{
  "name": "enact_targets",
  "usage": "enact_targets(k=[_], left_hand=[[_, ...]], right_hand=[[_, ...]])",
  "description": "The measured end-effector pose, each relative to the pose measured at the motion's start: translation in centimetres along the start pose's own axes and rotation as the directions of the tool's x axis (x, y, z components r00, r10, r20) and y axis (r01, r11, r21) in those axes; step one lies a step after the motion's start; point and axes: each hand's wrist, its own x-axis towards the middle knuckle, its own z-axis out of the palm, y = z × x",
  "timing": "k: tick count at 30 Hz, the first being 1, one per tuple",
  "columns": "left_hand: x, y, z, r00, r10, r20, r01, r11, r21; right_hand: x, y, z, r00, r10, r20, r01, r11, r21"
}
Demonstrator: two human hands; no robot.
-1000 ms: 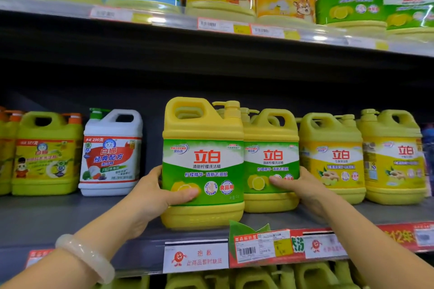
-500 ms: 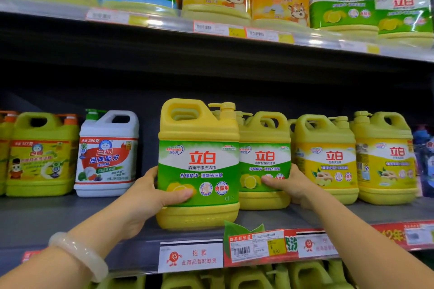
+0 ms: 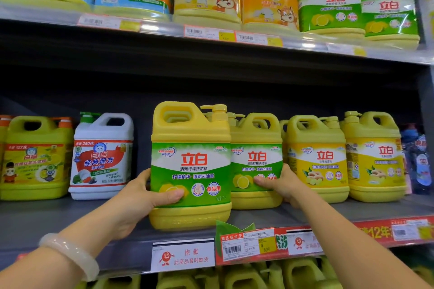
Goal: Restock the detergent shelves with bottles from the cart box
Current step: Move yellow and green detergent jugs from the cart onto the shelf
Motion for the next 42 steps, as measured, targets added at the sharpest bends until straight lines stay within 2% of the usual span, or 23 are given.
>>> enact_targets(k=[9, 15, 21, 24, 26, 28, 33, 38, 42], left_hand=[[-0.3, 0.2, 0.3, 1.000, -0.006, -0.020, 0.006, 1.000, 0.004], [-0.5, 0.3, 0.8, 0.999, -0.023, -0.028, 0.023, 1.000, 0.005], [0.4, -0.2, 4.3, 0.999, 0.009, -0.049, -0.008, 1.000, 0.021], [1.5, -0.9, 5.9, 0.996, 0.024, -0.082, -0.020, 0.998, 0.052], [2.2, -1.4, 6.4, 0.996, 0.029, -0.089, -0.022, 0.997, 0.077], [2.6, -1.6, 6.5, 0.995, 0.018, -0.097, -0.008, 0.995, 0.095], [2.8, -1.7, 6.5, 0.992, 0.025, -0.121, -0.010, 0.992, 0.130], [2.3, -1.3, 6.5, 0.980, 0.070, -0.185, -0.011, 0.954, 0.301], [1.6, -1.3, 6.8, 0.956, 0.164, -0.242, -0.021, 0.863, 0.504]], right_hand=[[-0.8, -0.4, 0.1, 0.999, 0.014, -0.043, -0.018, 0.994, -0.106], [-0.3, 0.4, 0.5, 0.998, 0.002, -0.064, -0.003, 1.000, -0.016], [-1.5, -0.4, 0.6, 0.998, -0.029, -0.056, 0.031, 0.999, 0.043], [-3.5, -1.5, 0.8, 0.980, -0.080, -0.182, 0.093, 0.994, 0.064], [-5.1, -1.9, 0.9, 0.947, -0.201, -0.251, 0.216, 0.976, 0.030], [-6.4, -1.9, 1.1, 0.924, -0.308, -0.225, 0.312, 0.950, -0.017], [-8.3, -1.5, 2.3, 0.928, -0.360, -0.094, 0.358, 0.933, -0.041], [-8.4, -1.4, 2.5, 0.957, -0.289, -0.016, 0.289, 0.956, 0.048], [-9.2, -1.7, 2.6, 0.947, -0.322, 0.001, 0.322, 0.946, 0.045]])
